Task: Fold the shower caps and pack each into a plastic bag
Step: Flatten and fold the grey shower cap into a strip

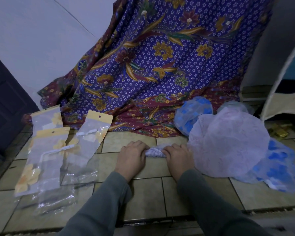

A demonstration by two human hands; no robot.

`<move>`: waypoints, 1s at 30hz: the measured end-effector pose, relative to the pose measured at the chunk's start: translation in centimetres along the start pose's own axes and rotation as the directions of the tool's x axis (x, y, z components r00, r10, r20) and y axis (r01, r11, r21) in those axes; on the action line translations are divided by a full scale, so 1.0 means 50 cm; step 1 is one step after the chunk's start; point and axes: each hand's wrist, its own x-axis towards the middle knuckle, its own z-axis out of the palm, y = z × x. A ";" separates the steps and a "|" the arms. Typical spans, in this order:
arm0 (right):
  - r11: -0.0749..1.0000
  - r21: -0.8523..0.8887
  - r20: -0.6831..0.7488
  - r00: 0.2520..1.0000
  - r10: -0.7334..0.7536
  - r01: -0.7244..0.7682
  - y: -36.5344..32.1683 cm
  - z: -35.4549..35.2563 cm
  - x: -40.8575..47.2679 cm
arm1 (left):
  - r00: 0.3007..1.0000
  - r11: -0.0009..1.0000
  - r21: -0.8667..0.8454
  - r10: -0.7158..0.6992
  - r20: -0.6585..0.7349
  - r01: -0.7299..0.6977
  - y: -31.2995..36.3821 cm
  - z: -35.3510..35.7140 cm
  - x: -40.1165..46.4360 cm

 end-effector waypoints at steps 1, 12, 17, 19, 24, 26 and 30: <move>1.000 0.010 0.007 1.000 -0.013 0.012 0.003 -0.002 -0.001 | 1.000 1.000 0.006 0.014 0.000 -0.014 -0.001 -0.001 -0.002; 0.998 0.061 0.165 0.986 -0.007 -0.003 0.024 -0.022 -0.017 | 0.985 0.986 0.090 0.150 -0.081 -0.143 -0.023 0.008 -0.020; 0.995 0.095 0.112 0.994 0.006 -0.017 0.025 -0.019 -0.007 | 0.989 0.989 0.091 0.124 -0.076 -0.117 -0.016 0.006 -0.016; 0.991 0.116 0.109 0.992 0.057 -0.070 0.025 -0.019 0.008 | 0.995 0.993 0.081 0.094 -0.043 -0.090 -0.008 -0.003 -0.009; 0.978 0.164 0.151 0.983 0.106 -0.131 0.024 -0.018 0.035 | 0.998 1.000 -0.028 0.011 -0.058 -0.013 -0.001 -0.015 0.006; 0.980 0.146 0.120 0.986 0.116 -0.133 0.022 -0.017 0.041 | 0.998 1.000 -0.015 0.018 -0.064 -0.019 -0.001 -0.016 0.012; 0.991 0.101 -0.026 0.996 0.090 -0.087 0.017 -0.009 0.041 | 0.999 1.000 -0.019 -0.008 -0.046 0.007 -0.005 -0.018 0.025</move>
